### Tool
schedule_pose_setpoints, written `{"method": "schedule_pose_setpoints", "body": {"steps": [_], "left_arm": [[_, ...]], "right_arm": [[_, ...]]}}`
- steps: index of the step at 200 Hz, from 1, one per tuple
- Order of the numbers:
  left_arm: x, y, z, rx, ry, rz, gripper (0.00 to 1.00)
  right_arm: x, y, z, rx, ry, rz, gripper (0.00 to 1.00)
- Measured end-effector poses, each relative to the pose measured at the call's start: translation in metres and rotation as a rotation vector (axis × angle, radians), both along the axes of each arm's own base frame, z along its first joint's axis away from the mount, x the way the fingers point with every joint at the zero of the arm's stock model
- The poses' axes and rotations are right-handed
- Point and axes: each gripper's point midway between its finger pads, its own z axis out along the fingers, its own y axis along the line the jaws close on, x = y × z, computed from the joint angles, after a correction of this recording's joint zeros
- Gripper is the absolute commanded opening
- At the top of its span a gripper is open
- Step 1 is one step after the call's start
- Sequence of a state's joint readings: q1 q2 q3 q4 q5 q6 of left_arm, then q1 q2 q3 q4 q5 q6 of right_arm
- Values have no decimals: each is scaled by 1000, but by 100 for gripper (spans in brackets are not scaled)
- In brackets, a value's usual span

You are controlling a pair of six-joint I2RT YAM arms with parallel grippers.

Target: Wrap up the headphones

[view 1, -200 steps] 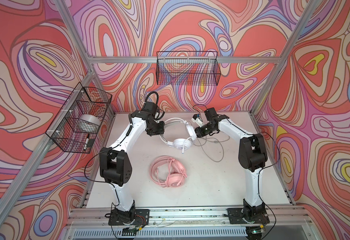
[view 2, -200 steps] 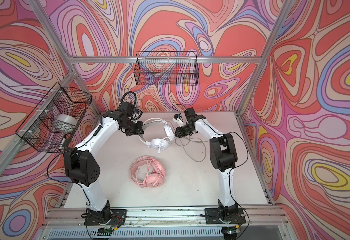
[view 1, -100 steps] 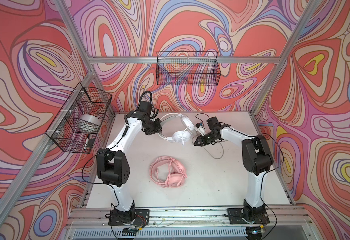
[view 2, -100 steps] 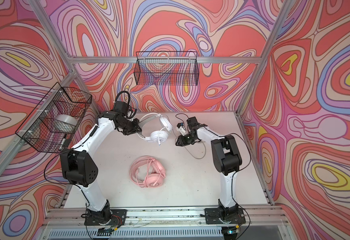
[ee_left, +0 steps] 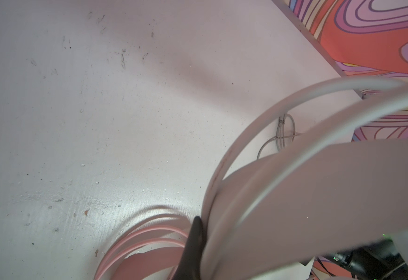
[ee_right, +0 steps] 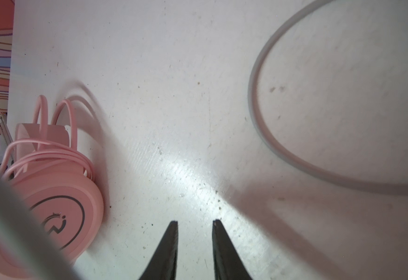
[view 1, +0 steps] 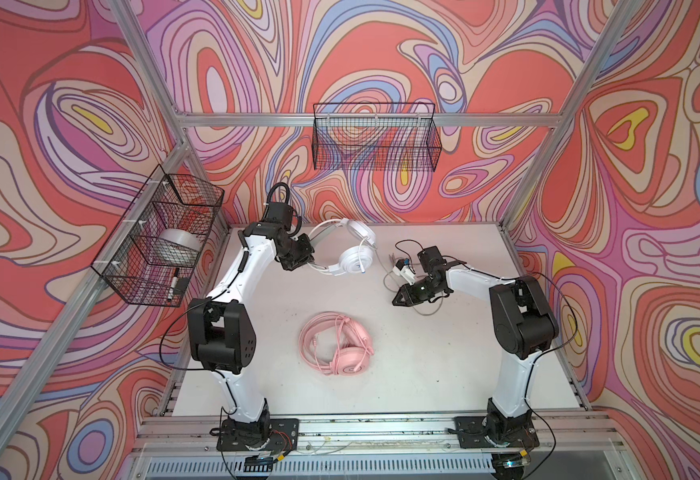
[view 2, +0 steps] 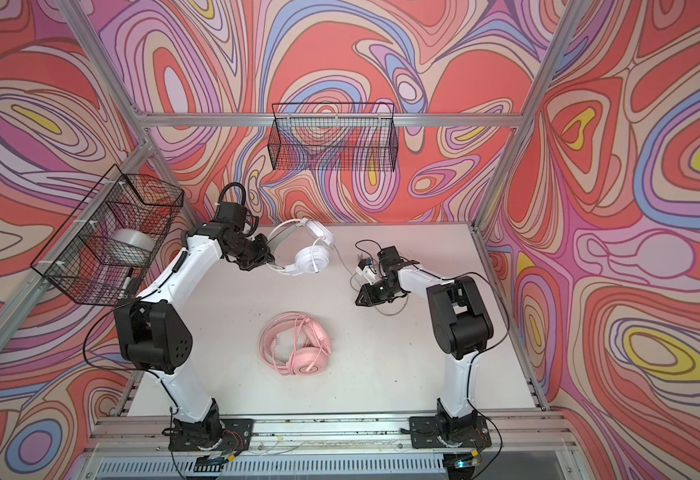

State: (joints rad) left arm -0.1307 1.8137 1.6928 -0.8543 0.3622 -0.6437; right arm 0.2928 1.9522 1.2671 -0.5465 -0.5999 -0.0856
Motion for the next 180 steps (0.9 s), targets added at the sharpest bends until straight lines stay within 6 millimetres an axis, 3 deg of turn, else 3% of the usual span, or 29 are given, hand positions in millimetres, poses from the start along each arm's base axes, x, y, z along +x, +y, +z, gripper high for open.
{"method": "schedule_pose_setpoints", "body": {"steps": [108,180], "left_arm": [[2,19,3,-7,7,126,0],[2,24,-2,-4,23,161,0]], "right_arm": [[-20,-16,-18,-45,39,-23,38],[-27,-22,-7,-64,4,-33,37]]}}
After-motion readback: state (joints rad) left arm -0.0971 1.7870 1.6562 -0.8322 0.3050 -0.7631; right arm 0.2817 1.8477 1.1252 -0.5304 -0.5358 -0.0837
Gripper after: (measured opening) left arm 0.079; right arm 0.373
